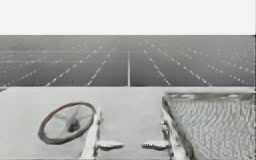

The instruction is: Pick up and drop off the object

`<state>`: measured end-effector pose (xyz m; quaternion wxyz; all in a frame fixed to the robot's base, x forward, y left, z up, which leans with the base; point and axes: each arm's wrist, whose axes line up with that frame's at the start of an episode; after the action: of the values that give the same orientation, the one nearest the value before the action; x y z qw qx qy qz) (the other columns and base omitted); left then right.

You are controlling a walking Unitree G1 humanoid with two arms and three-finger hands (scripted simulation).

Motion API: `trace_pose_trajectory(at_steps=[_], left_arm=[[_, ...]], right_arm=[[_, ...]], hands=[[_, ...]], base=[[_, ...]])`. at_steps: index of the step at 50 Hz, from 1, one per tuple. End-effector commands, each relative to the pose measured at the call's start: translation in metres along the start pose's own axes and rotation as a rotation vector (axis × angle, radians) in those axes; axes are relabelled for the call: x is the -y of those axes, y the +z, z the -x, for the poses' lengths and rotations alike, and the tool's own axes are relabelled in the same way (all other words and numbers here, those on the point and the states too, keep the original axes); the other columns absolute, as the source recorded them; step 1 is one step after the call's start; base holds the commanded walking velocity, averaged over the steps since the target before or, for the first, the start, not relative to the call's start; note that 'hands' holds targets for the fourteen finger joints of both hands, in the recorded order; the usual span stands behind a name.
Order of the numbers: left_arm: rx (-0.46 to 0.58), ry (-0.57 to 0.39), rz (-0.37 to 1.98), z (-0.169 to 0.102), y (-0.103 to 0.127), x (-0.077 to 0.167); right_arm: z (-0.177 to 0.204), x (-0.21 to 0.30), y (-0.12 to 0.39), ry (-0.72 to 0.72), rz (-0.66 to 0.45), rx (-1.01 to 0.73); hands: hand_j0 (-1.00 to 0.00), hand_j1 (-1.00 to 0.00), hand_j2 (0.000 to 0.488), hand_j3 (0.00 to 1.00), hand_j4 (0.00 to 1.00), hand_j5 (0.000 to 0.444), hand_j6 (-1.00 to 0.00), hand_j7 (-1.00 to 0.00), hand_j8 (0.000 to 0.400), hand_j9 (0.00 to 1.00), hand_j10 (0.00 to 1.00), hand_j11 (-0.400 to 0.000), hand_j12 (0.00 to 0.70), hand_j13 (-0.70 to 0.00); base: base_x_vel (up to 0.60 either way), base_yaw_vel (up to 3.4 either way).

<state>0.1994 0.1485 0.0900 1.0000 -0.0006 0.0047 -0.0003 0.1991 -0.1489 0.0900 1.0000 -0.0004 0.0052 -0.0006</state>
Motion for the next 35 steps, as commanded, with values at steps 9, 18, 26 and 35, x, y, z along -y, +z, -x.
trace_pose_trajectory(at_steps=[9,18,26,35], left_arm=[[0.051,0.209,-0.437,-0.078,0.047,-0.005],[-0.046,0.091,-1.269,-0.104,0.067,-0.031],[-0.201,0.031,-1.313,-0.101,0.018,-0.058],[-0.284,-0.021,-1.148,-0.097,0.015,-0.078]], right_arm=[[-0.009,-0.018,-0.039,-0.233,0.147,0.24],[-0.019,-0.023,-0.044,-0.219,0.12,0.23],[-0.019,-0.029,-0.046,-0.212,0.105,0.235],[-0.008,-0.025,-0.039,-0.206,0.102,0.236]], hands=[[0.0,0.0,0.0,0.0,0.0,0.0,0.0,0.0,0.0,0.0,0.0,0.0,0.0,0.0],[0.0,0.0,0.0,0.0,0.0,0.0,0.0,0.0,0.0,0.0,0.0,0.0,0.0,0.0],[0.0,0.0,0.0,0.0,0.0,0.0,0.0,0.0,0.0,0.0,0.0,0.0,0.0,0.0],[-1.0,-1.0,0.0,0.0,0.0,0.0,-1.0,-1.0,0.4,0.0,0.0,0.0,0.7,0.0]], base=[[0.0,0.0],[0.0,0.0],[0.0,0.0],[0.0,0.0]])
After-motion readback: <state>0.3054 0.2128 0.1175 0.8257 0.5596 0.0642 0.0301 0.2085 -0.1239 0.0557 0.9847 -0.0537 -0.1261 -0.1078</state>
